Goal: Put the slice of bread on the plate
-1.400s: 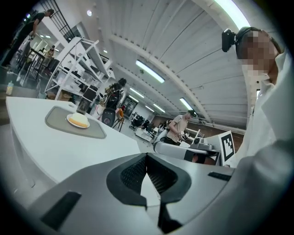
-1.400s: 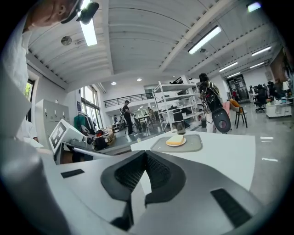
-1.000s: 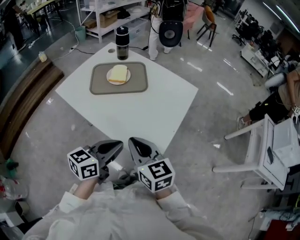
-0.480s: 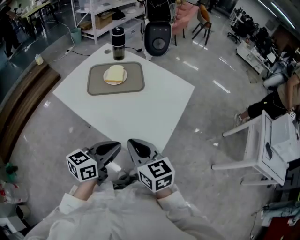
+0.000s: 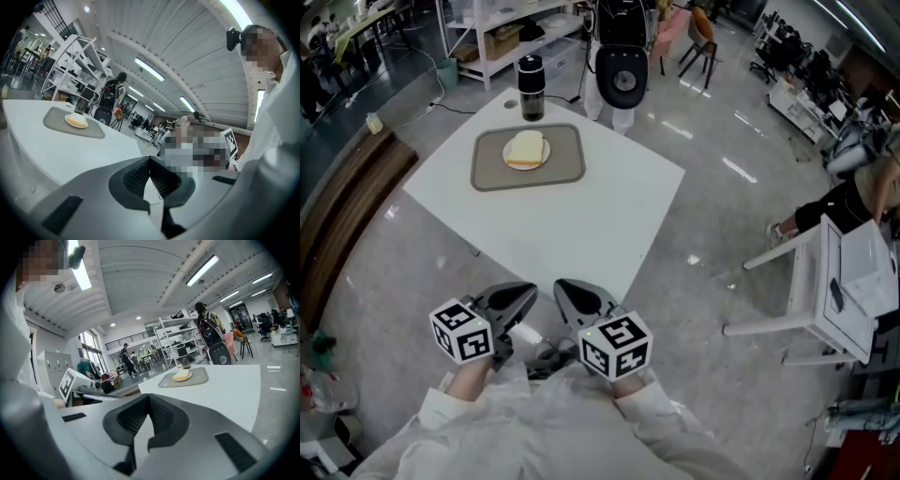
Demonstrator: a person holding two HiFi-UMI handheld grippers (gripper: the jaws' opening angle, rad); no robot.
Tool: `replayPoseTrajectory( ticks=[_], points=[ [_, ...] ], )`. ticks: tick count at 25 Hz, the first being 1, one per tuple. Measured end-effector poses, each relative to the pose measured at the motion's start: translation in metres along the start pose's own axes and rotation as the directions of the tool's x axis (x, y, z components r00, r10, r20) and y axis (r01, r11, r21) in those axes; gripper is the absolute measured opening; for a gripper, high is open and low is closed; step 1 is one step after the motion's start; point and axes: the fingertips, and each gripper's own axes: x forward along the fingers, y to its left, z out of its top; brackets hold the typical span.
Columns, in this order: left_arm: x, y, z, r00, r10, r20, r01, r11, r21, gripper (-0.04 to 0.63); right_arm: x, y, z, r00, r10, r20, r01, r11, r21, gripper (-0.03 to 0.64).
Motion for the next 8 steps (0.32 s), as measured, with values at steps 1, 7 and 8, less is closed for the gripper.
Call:
replayPoseTrajectory(
  ticks=[1,7,8],
  points=[
    [0.0004,-0.0008,-0.0001,1.0,-0.003,0.001,0.003,1.0,-0.004,0.009,-0.0015,-0.002,-0.0001,1.0,-0.009,0.002,0.009,1.0,0.004,0.014],
    [-0.0001,-0.004,0.0038,1.0,-0.013,0.01,0.013,1.0,-0.014,0.009,-0.0079,-0.0101,0.0037,0.999,-0.044,0.014,0.044,0.999,0.017,0.014],
    [-0.0004,-0.0042,0.0039,1.0,-0.014,0.009,0.014,1.0,-0.014,0.009,-0.0088,-0.0104,0.0039,0.999,-0.048,0.014,0.048,0.999,0.016,0.014]
  ],
)
